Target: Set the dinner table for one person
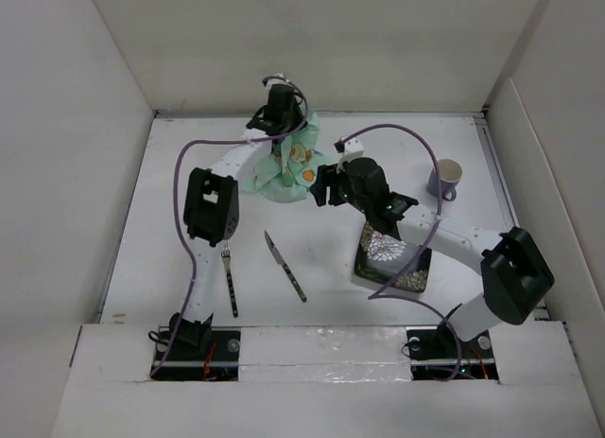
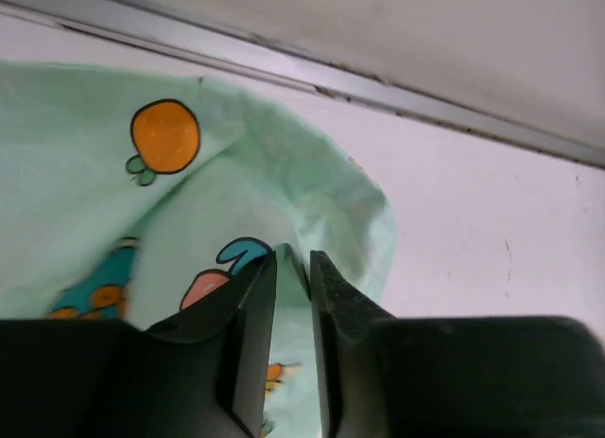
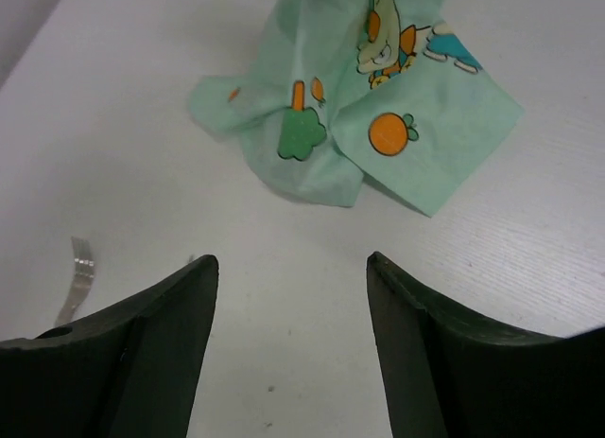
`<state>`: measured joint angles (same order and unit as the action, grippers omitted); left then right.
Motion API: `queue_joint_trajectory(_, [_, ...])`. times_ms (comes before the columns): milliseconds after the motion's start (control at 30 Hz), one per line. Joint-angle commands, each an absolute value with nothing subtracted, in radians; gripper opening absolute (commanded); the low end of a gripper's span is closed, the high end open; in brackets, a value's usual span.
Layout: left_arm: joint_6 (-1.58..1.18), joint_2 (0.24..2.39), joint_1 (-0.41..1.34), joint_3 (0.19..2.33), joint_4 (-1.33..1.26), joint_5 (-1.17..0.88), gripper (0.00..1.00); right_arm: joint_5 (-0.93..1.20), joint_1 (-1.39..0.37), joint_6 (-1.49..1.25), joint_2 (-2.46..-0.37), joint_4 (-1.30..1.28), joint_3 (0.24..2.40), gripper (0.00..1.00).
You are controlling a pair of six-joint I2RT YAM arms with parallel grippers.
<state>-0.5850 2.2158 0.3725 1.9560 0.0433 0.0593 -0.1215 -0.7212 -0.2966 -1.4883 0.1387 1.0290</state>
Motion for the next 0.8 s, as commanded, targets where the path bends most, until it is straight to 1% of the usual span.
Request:
queue_joint_trajectory(0, [-0.519, 2.334, 0.430, 2.196, 0.153, 0.061, 0.20, -0.192, -0.704, -0.314, -1.554, 0.097, 1.065, 0.70])
queue_joint_trajectory(33, [-0.502, 2.365, 0.439, 2.253, 0.181, 0.066, 0.31, -0.192, -0.704, -0.318, -1.569, 0.101, 1.065, 0.70])
queue_joint_trajectory(67, [-0.474, 2.391, 0.439, 2.304, 0.214, 0.058, 0.50, -0.193, -0.693, -0.324, -1.583, 0.112, 1.062, 0.70])
queue_joint_trajectory(100, [-0.462, 2.408, 0.439, 2.362, 0.268, 0.058, 0.56, -0.198, -0.693, -0.330, -1.613, 0.112, 1.063, 0.67])
queue_joint_trajectory(167, [-0.442, 2.352, 0.439, 2.300, 0.262, 0.112, 0.66, -0.193, -0.681, -0.337, -1.637, 0.126, 1.066, 0.59])
queue_joint_trajectory(200, [-0.422, 2.239, 0.428, 2.134, 0.179, 0.126, 0.67, -0.183, -0.670, -0.341, -1.646, 0.139, 1.065, 0.48])
queue_joint_trajectory(267, [-0.419, 2.102, 0.417, 1.925, 0.070, 0.176, 0.67, -0.160, -0.646, -0.344, -1.684, 0.158, 1.075, 0.28])
queue_joint_trajectory(300, [-0.434, 1.963, 0.404, 1.716, -0.045, 0.193, 0.67, -0.143, -0.634, -0.347, -1.701, 0.155, 1.106, 0.18])
queue_joint_trajectory(333, [-0.451, 1.904, 0.394, 1.613, -0.090, 0.230, 0.67, -0.138, -0.634, -0.345, -1.741, 0.149, 1.121, 0.16])
queue_joint_trajectory(367, [-0.469, 1.840, 0.394, 1.527, -0.136, 0.248, 0.65, -0.137, -0.624, -0.345, -1.762, 0.134, 1.141, 0.16])
queue_joint_trajectory(400, [-0.485, 1.739, 0.379, 1.361, -0.205, 0.273, 0.64, -0.127, -0.624, -0.344, -1.787, 0.121, 1.181, 0.20])
queue_joint_trajectory(433, [-0.520, 1.695, 0.365, 1.283, -0.234, 0.299, 0.63, -0.121, -0.615, -0.344, -1.808, 0.109, 1.202, 0.25])
queue_joint_trajectory(467, [-0.528, 1.660, 0.365, 1.225, -0.254, 0.308, 0.62, -0.118, -0.615, -0.341, -1.848, 0.088, 1.222, 0.31])
queue_joint_trajectory(500, [-0.535, 1.619, 0.365, 1.135, -0.261, 0.316, 0.62, -0.109, -0.606, -0.339, -1.870, 0.075, 1.239, 0.45])
queue_joint_trajectory(600, [-0.555, 1.618, 0.356, 1.050, -0.213, 0.351, 0.62, -0.097, -0.594, -0.344, -1.937, 0.035, 1.301, 0.61])
queue_joint_trajectory(767, [-0.560, 1.693, 0.345, 1.025, -0.221, 0.348, 0.61, -0.071, -0.554, -0.382, -1.990, 0.009, 1.351, 0.64])
